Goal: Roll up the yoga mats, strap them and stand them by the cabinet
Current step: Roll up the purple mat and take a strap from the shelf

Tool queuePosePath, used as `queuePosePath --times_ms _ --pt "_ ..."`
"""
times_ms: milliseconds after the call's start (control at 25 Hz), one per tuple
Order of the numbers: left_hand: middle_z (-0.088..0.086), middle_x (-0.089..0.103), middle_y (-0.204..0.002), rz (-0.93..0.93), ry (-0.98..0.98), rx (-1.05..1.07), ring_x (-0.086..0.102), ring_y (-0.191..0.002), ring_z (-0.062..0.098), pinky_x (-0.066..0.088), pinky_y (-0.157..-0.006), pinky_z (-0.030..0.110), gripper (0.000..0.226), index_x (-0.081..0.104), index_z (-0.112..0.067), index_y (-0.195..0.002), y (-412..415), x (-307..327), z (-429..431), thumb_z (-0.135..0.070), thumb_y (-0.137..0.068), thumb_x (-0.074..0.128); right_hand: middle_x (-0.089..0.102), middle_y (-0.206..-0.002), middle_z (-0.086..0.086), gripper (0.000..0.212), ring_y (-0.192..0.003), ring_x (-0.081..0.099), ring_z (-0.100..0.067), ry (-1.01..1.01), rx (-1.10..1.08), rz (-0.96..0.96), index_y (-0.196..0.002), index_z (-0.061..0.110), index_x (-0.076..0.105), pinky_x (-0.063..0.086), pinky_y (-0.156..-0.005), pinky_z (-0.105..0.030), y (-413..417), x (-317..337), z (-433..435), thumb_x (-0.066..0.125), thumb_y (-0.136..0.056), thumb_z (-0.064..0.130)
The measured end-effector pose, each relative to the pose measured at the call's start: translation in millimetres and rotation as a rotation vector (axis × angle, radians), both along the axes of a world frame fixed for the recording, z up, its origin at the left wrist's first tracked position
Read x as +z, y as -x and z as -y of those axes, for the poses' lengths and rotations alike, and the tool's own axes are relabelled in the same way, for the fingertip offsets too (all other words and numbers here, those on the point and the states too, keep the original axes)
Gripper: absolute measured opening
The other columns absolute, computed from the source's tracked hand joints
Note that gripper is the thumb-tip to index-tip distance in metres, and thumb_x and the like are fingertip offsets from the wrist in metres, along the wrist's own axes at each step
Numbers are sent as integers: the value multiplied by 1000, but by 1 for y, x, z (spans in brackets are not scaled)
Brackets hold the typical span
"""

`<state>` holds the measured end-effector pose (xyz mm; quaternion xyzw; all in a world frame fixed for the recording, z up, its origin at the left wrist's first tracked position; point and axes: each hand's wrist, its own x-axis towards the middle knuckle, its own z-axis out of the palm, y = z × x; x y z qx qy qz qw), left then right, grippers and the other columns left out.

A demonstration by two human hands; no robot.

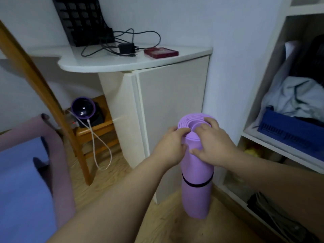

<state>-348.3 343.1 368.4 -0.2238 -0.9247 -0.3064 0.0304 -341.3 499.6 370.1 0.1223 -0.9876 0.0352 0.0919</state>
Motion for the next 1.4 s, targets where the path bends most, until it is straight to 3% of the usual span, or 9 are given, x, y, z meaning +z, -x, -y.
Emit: queuePosePath --times_ms 160,400,520,640,800,960,1080,1240,1400 --pt "11 43 -143 41 -31 -37 47 -128 25 29 -104 21 57 43 -16 -142 55 -18 -30 -1 -89 54 45 -138 -4 60 -142 13 -28 -35 -159 -19 -133 13 44 39 -99 -40 52 -18 -24 59 -86 47" --pt "5 36 -151 83 4 -89 44 -131 21 30 -100 20 67 23 -22 -151 91 -40 -56 -8 -93 52 48 -134 -6 60 -141 17 -28 90 -328 -93 -132 12 44 37 -100 -42 98 -48 -38 60 -86 48" --pt "4 31 -154 127 -37 -67 44 -132 21 32 -102 23 71 17 -24 -152 98 -43 -56 -10 -93 53 40 -138 -8 68 -139 19 -29 135 -260 -110 -138 17 38 40 -98 -43 107 -50 -39 67 -82 42" --pt "4 28 -155 155 11 -50 43 -132 23 32 -100 24 75 9 -24 -153 102 -39 -52 -14 -93 54 35 -140 -9 67 -139 19 -28 229 -129 -142 -139 19 39 42 -96 -43 107 -45 -43 67 -78 22" --pt "7 31 -152 186 31 -14 45 -129 24 33 -99 26 76 7 -25 -153 98 -32 -45 -17 -94 54 39 -140 -8 60 -137 24 -26 145 -83 -137 -142 18 38 41 -95 -39 102 -43 -44 54 -86 6" --pt "9 36 -150 242 35 -38 46 -128 24 35 -97 25 77 5 -30 -153 96 -24 -45 -20 -94 55 37 -144 -7 67 -134 25 -27 3 -85 -21 -148 20 24 43 -92 -36 109 -32 -47 56 -89 11" --pt "6 33 -153 334 -11 -63 38 -136 20 33 -101 24 83 1 -32 -153 100 -21 -48 -20 -93 57 41 -137 -9 61 -130 28 -29 -142 -90 -36 -145 21 28 42 -83 -36 116 -24 -43 54 -91 14" --pt "2 31 -154 377 -45 -85 46 -130 22 37 -101 25 89 -4 -35 -152 107 -27 -58 -20 -91 60 44 -134 -10 51 -129 28 -31 -194 -132 -116 -143 20 31 35 -78 -35 119 -28 -44 45 -95 18" --pt "3 31 -154 381 -41 -88 49 -126 25 38 -98 27 91 -7 -35 -151 114 -35 -68 -20 -91 60 41 -140 -10 53 -131 27 -31 -185 -148 -110 -148 20 25 40 -85 -37 125 -29 -55 41 -97 18"
